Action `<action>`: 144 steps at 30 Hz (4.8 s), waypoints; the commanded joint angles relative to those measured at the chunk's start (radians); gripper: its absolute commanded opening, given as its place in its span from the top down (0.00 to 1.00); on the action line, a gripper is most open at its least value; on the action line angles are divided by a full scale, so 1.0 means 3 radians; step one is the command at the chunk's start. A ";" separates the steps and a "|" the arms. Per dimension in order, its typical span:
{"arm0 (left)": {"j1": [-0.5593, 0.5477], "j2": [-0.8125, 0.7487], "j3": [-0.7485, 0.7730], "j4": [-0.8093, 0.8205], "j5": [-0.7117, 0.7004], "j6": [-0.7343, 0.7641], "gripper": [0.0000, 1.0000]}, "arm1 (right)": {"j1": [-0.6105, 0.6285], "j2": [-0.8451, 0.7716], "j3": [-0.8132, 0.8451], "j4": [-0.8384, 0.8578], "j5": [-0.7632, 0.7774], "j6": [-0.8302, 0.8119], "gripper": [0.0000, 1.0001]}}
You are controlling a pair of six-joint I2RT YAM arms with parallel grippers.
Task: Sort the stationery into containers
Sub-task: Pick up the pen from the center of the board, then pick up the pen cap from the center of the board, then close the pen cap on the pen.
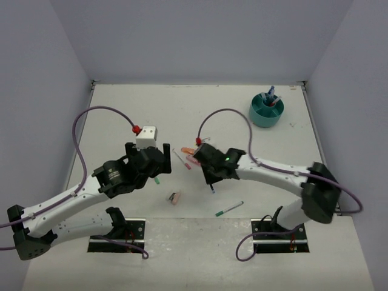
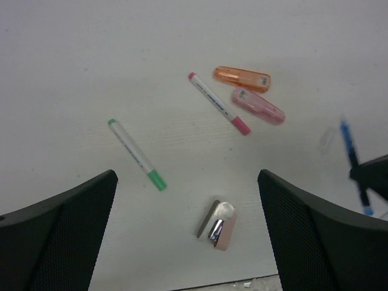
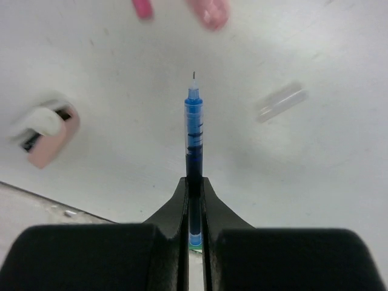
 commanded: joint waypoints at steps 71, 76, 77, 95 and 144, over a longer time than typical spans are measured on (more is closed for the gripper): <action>-0.0164 0.3716 0.1689 0.0473 0.1147 -0.0447 0.61 | -0.1979 -0.1796 -0.0240 0.0048 -0.0125 -0.0772 1.00; -0.0249 0.3721 0.1702 0.0393 0.1137 -0.0678 0.61 | -0.1979 -0.1794 -0.0230 0.0050 -0.0140 -0.0785 1.00; -0.0268 0.3727 0.1702 0.0370 0.1119 -0.0756 0.61 | -0.1979 -0.1794 -0.0228 0.0051 -0.0148 -0.0786 1.00; -0.0381 0.3948 0.1772 0.0133 0.0937 -0.1355 0.82 | -0.1979 -0.1851 -0.0251 0.0095 -0.0261 -0.0822 1.00; -0.0150 0.0016 0.0228 0.1854 0.0204 0.0007 1.00 | -0.0311 -0.1135 -0.1144 0.3898 -0.1936 -0.0074 1.00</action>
